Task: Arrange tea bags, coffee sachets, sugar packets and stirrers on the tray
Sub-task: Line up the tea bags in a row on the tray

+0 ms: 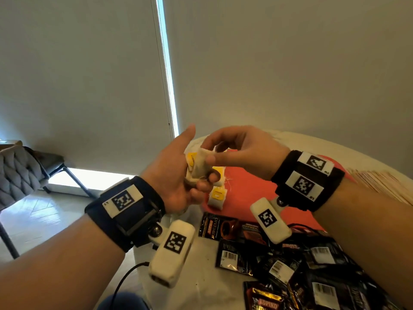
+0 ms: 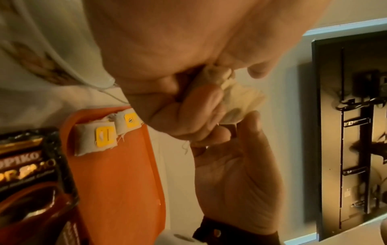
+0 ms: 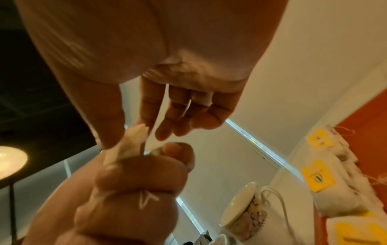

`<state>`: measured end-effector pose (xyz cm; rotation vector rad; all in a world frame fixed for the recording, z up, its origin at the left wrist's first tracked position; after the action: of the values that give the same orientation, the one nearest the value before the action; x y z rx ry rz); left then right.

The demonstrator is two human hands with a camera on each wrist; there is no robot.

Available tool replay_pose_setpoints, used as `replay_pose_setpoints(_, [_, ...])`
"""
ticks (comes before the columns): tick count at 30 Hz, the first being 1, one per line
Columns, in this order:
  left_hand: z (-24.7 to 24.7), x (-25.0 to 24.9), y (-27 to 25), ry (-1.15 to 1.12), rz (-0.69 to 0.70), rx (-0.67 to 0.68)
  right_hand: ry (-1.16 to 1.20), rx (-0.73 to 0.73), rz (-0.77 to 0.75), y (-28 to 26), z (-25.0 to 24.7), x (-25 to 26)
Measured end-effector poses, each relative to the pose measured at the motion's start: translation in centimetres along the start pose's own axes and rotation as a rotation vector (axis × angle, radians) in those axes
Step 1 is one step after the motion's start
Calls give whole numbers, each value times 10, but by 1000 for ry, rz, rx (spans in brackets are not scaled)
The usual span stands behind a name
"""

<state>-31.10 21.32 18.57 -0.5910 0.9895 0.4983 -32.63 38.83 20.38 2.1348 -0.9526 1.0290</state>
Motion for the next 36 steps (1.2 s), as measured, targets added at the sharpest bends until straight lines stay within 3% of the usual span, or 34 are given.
replay_pose_setpoints(2, [2, 2, -1, -23, 20, -60, -22, -47, -31, -1, 0, 0])
replay_pose_setpoints(8, [-14, 11, -2, -180, 103, -319, 333, -203, -211, -2, -9, 1])
replay_pose_setpoints(13, [-17, 8, -3, -179, 225, -326, 46, -316, -361, -5, -3, 8])
replay_pose_setpoints(17, [-11, -8, -5, -98, 407, -355, -80, -291, -310, -5, 2, 1])
replay_pose_setpoints(22, [-9, -18, -6, 191, 480, -439, -144, -314, -278, -5, 4, 0])
replay_pose_setpoints(27, [-14, -32, -7, 617, 509, -544, -11, -192, -234, -8, -5, -8])
replay_pose_setpoints(33, [-11, -47, -6, 1021, 367, -524, 31, -201, -39, -1, -11, -14])
replay_pose_setpoints(36, [-10, -52, -5, 1055, 331, -534, -17, -208, 24, 0, -7, -13])
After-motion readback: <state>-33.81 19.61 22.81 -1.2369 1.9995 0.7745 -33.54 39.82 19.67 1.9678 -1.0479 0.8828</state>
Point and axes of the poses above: each hand's wrist, its own y-axis towards the middle knuckle, its own z-axis out of the palm, x = y × z, the point moved 2 cm from there along y, towards the middle knuckle, and after that the axes turned 12 degrees about x, right-handed, at the moved point
